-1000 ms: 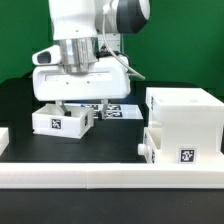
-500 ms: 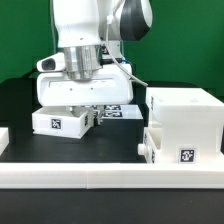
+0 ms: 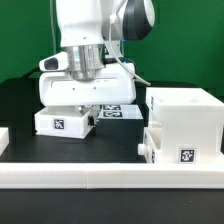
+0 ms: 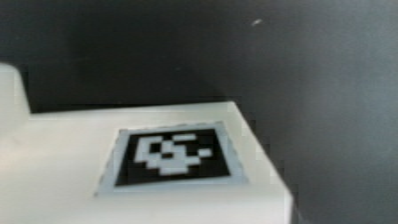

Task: Assemble drawer

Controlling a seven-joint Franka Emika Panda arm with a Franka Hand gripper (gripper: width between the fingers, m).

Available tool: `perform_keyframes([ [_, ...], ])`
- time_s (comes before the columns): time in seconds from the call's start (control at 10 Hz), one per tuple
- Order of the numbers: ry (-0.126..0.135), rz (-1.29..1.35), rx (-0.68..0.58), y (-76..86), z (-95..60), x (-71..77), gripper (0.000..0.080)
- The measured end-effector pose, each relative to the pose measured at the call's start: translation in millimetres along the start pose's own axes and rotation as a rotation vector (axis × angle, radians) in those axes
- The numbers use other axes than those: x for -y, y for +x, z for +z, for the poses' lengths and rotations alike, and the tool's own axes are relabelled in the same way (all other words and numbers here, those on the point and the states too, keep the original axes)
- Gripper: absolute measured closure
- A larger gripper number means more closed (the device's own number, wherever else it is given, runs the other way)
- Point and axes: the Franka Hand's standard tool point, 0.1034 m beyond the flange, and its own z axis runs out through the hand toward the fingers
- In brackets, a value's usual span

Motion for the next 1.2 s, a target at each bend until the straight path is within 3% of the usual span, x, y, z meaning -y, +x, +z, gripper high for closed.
perform_keyframes([
  [0.2,0.012,-0.03,0.009,10.7,-13.0,16.3,0.0754],
  [0.4,0.026,-0.099,-0.005,34.4,-27.1,33.2,0.0756],
  [0.6,0.046,-0.244,0.002,59.8,-36.8,41.1,0.0755],
  [0.8,0.07,-0.332,0.037,75.1,-44.6,50.8,0.0755],
  [1.2,0.073,-0.394,0.033,77.9,-46.2,52.7,0.0755],
])
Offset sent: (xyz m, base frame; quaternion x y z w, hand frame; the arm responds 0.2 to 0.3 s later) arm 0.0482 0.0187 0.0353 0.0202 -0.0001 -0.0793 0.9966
